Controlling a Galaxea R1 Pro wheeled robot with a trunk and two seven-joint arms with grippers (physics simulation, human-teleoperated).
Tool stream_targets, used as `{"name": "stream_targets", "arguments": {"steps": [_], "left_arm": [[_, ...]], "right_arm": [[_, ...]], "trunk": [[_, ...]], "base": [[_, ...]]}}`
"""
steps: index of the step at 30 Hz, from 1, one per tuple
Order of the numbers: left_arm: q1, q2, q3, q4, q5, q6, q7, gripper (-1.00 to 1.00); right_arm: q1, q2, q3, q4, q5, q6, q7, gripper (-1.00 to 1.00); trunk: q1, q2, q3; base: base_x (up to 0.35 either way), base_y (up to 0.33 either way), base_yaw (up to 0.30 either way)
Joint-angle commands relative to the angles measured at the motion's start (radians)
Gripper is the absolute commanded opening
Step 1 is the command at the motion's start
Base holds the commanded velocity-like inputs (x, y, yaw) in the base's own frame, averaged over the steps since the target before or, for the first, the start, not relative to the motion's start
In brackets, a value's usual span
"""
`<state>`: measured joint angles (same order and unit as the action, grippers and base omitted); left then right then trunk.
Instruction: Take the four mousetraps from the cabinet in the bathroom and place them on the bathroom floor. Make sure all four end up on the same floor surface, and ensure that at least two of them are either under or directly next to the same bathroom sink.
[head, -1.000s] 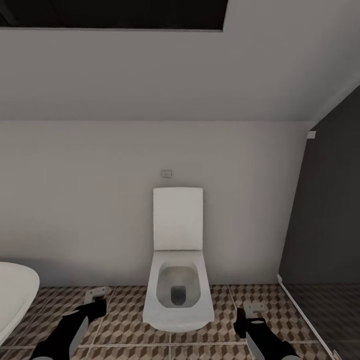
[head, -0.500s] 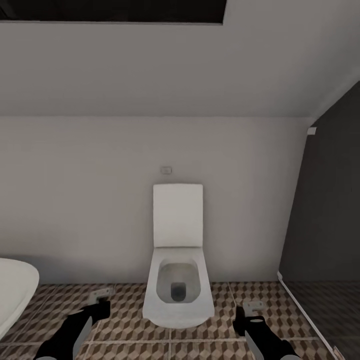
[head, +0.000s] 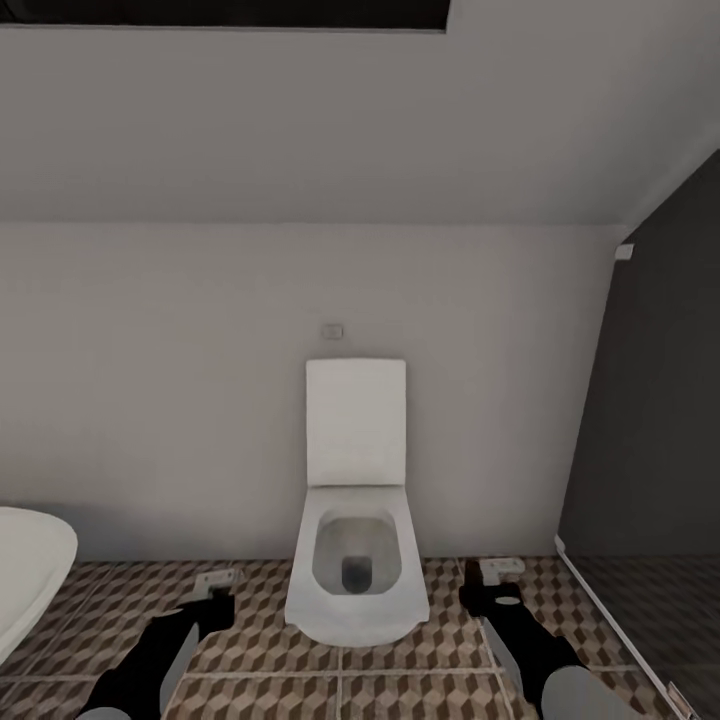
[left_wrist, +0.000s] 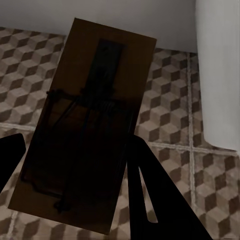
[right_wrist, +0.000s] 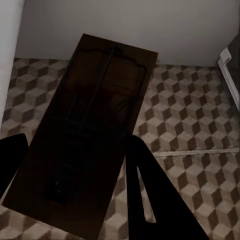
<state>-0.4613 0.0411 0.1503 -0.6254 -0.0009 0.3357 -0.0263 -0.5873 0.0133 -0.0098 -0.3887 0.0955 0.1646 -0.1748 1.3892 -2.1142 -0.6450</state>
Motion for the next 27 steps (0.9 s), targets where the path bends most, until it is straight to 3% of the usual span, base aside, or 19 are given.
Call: {"name": "stream_targets", "arguments": {"steps": [1,14,27], "left_arm": [[0.000,-0.001,0.003,-0.003,-0.001,0.009,-0.005,-1.00],[-0.003,0.002,0.000,0.004,-0.003,0.019,-0.006,-1.00],[-0.003,0.015,-0.001,0.007,-0.004,0.013,-0.007,-1.00]], "right_arm": [[-0.002,0.000,-0.001,-0.001,0.010,-0.001,-0.003,-1.00],[-0.009,-0.004,0.002,0.063,0.012,-0.109,-0.003,-1.00],[-0.009,-0.006,0.006,0.074,0.013,-0.124,-0.002,-1.00]], "trunk": [[0.004,-0.008,-0.004],[0.054,-0.099,-0.045],[0.103,-0.190,-0.086]], "base": [[0.000,0.000,0.000],[0.000,0.000,0.000],[0.000,0.000,0.000]]}}
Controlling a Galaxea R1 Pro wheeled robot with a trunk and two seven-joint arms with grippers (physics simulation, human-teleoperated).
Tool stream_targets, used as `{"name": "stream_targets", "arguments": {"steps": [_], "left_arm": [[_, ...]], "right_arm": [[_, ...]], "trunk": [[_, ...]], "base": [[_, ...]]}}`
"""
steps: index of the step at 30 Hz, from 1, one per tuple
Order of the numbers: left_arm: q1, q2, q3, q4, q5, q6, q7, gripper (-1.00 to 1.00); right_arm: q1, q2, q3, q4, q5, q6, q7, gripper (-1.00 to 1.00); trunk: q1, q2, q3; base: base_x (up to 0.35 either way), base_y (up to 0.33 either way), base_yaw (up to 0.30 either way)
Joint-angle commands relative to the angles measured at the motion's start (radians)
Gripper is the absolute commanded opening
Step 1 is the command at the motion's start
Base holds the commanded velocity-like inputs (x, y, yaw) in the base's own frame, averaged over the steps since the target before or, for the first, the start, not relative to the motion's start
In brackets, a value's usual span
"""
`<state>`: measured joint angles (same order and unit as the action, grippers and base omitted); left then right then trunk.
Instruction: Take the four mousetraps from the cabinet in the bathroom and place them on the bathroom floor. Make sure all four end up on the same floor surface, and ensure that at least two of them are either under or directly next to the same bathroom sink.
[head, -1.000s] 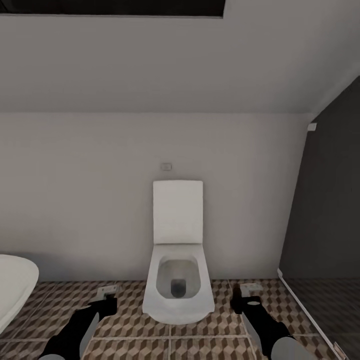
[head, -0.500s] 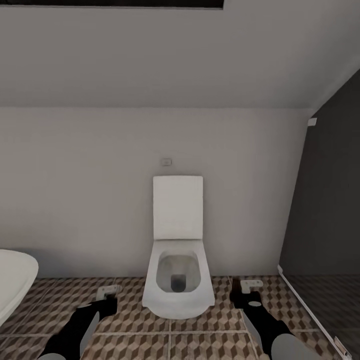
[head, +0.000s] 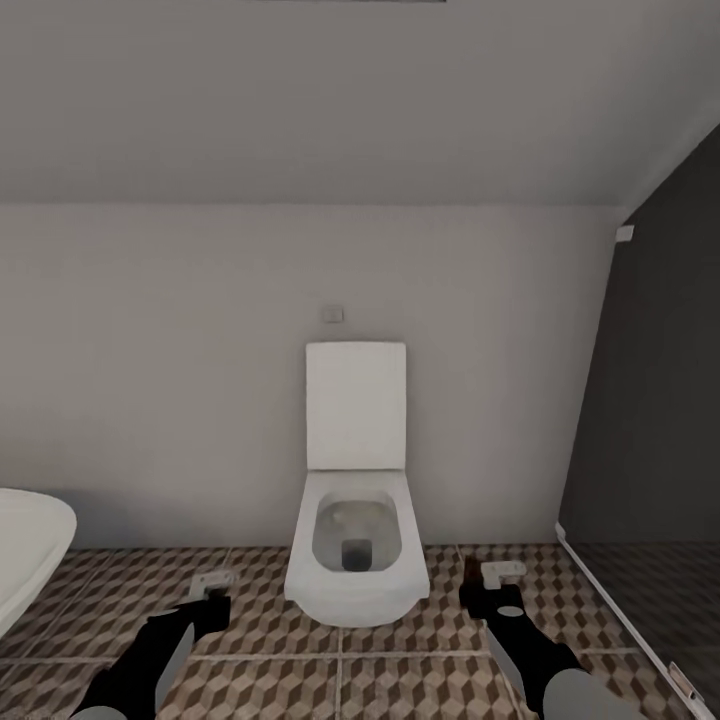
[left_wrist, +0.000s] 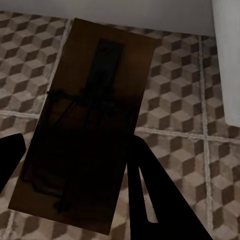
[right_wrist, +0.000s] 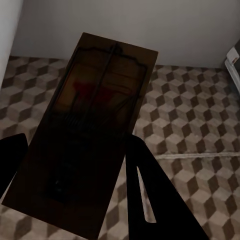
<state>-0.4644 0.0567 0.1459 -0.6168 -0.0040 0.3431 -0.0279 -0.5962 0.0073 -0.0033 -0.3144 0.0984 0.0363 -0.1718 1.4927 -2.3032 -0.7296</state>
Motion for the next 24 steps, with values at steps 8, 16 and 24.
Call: {"name": "stream_targets", "arguments": {"steps": [8,16,24], "left_arm": [[0.001,0.008,0.002,0.028,-0.025,0.010,-0.005,-1.00],[-0.068,0.006,0.003,0.138,-0.103,0.006,-0.006,-1.00],[-0.082,0.009,0.004,0.160,-0.111,-0.007,-0.007,-1.00]], "right_arm": [[0.000,0.000,0.001,0.000,0.010,0.002,-0.005,-1.00],[0.000,0.000,-0.001,0.000,0.010,0.002,-0.006,-1.00],[0.000,0.001,-0.001,0.000,0.012,0.002,-0.005,-1.00]], "trunk": [[0.031,-0.057,-0.026],[0.061,-0.113,-0.051],[0.092,-0.169,-0.076]], "base": [[0.000,0.000,0.000],[0.000,0.000,0.000],[0.000,0.000,0.000]]}}
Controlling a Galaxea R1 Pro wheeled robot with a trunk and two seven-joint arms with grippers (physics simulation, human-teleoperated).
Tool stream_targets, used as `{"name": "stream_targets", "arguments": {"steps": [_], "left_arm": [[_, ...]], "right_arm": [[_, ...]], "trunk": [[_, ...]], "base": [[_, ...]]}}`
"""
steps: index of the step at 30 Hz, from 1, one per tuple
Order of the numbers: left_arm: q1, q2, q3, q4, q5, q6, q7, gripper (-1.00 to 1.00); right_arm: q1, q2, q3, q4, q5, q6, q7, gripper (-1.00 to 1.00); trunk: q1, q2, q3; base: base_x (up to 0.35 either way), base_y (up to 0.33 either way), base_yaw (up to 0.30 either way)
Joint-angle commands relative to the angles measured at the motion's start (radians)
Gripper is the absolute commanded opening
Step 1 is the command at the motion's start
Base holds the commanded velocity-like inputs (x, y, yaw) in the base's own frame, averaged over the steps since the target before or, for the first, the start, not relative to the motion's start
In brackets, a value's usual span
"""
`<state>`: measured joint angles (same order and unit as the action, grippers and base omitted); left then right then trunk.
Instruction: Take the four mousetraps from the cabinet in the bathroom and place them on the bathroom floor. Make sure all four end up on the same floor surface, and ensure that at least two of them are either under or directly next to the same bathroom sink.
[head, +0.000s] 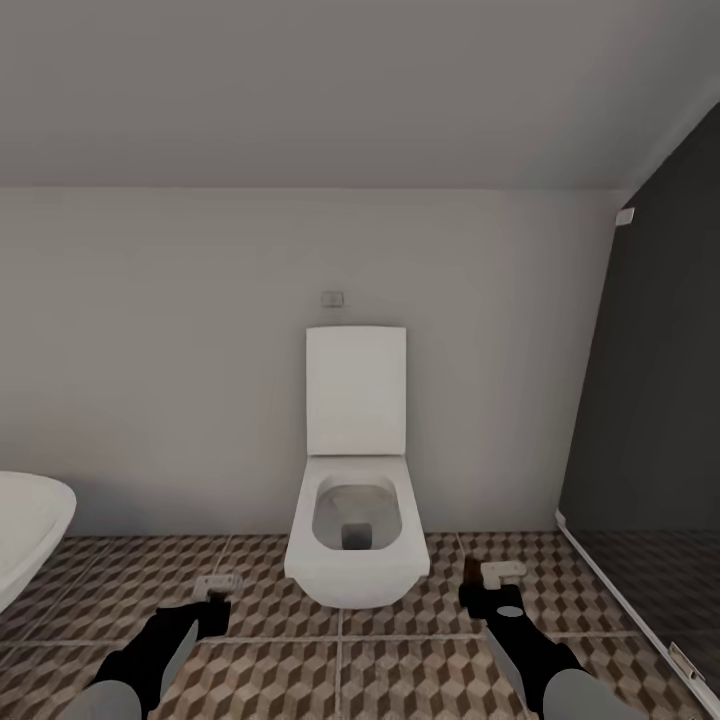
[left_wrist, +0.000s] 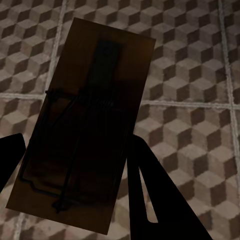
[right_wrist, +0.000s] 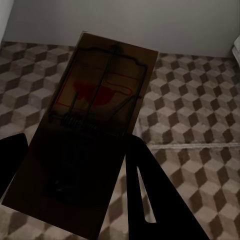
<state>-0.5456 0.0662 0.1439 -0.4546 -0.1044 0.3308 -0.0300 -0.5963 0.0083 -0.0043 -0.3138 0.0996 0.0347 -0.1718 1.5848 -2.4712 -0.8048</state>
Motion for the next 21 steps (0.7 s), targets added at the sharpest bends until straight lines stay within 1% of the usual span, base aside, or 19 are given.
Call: {"name": "stream_targets", "arguments": {"steps": [1,4,13,16,21], "left_arm": [[-0.001,-0.001,0.006,-0.001,-0.011,0.004,-0.005,-1.00],[-0.002,-0.001,0.006,0.000,-0.010,0.003,-0.005,-1.00],[-0.002,-0.002,0.009,-0.013,-0.004,-0.006,-0.007,-1.00],[-0.002,-0.003,0.010,-0.015,-0.002,-0.038,-0.008,-1.00],[-0.002,-0.005,0.011,-0.015,-0.002,-0.066,-0.010,-1.00]], "right_arm": [[0.000,0.001,0.000,-0.001,0.011,0.004,-0.005,-1.00],[0.000,0.001,0.000,-0.001,0.012,0.005,-0.005,-1.00],[0.000,0.002,-0.002,-0.004,0.014,0.005,-0.005,-1.00],[0.000,0.003,-0.002,-0.010,0.014,0.007,-0.005,-1.00],[0.000,0.002,-0.004,-0.012,0.014,0.008,-0.005,-1.00]], "trunk": [[0.004,-0.008,-0.004],[0.015,-0.029,-0.014],[0.019,-0.031,-0.049],[0.021,-0.032,-0.060],[0.023,-0.033,-0.079]], "base": [[0.000,0.000,0.000],[0.000,0.000,0.000],[0.000,0.000,0.000],[0.000,0.000,0.000],[0.000,0.000,0.000]]}}
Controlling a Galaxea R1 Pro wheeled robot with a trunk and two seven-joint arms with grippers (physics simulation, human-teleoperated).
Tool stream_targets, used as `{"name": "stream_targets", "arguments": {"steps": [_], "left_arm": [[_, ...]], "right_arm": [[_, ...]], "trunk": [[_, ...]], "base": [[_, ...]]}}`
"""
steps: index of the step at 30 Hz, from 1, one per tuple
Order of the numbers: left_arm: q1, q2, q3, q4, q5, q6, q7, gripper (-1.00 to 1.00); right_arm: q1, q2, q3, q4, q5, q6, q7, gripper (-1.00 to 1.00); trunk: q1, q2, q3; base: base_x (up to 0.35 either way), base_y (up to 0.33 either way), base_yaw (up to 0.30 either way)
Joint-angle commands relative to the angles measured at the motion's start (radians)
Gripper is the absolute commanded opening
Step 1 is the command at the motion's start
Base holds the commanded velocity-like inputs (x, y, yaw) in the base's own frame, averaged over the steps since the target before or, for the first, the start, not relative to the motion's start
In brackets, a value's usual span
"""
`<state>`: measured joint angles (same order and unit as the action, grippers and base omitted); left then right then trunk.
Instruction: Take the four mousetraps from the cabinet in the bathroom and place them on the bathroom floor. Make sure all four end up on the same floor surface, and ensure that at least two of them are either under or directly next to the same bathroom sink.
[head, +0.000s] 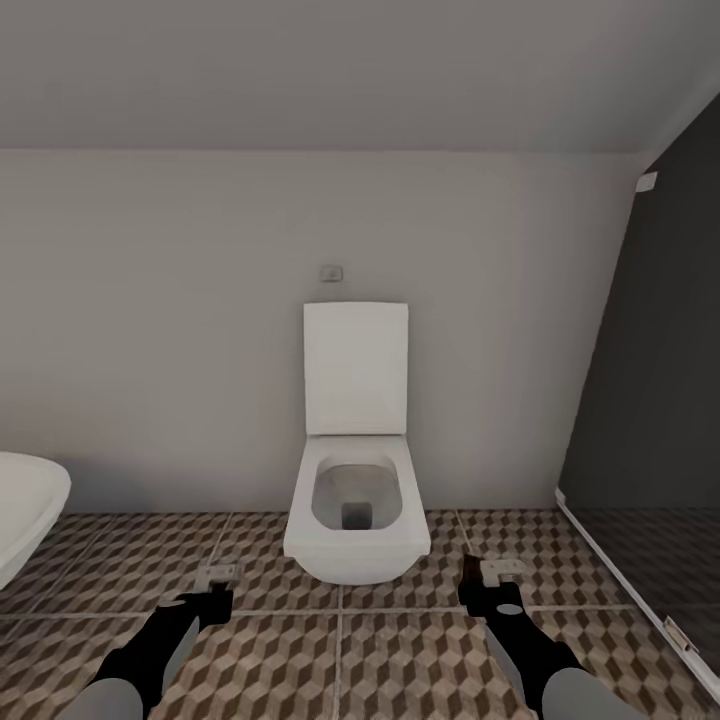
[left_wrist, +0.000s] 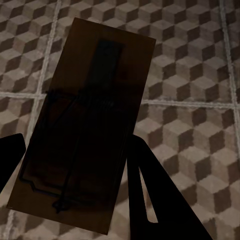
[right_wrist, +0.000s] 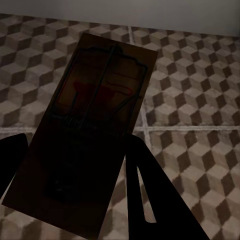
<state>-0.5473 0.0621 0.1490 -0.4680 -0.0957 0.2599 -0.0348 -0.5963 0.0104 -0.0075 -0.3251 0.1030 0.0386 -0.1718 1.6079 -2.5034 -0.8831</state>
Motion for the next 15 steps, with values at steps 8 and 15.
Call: {"name": "stream_targets", "arguments": {"steps": [8,15], "left_arm": [[0.000,-0.002,0.006,-0.003,-0.010,-0.004,-0.010,-1.00],[0.000,-0.002,0.007,-0.003,-0.010,-0.005,-0.011,-1.00]], "right_arm": [[0.000,0.002,-0.002,-0.002,0.011,0.004,-0.005,-1.00],[0.000,0.005,-0.001,-0.002,0.011,0.004,-0.005,-1.00]], "trunk": [[0.000,-0.001,-0.001],[0.000,-0.001,-0.001]], "base": [[0.000,0.000,0.000],[0.000,0.000,0.000]]}}
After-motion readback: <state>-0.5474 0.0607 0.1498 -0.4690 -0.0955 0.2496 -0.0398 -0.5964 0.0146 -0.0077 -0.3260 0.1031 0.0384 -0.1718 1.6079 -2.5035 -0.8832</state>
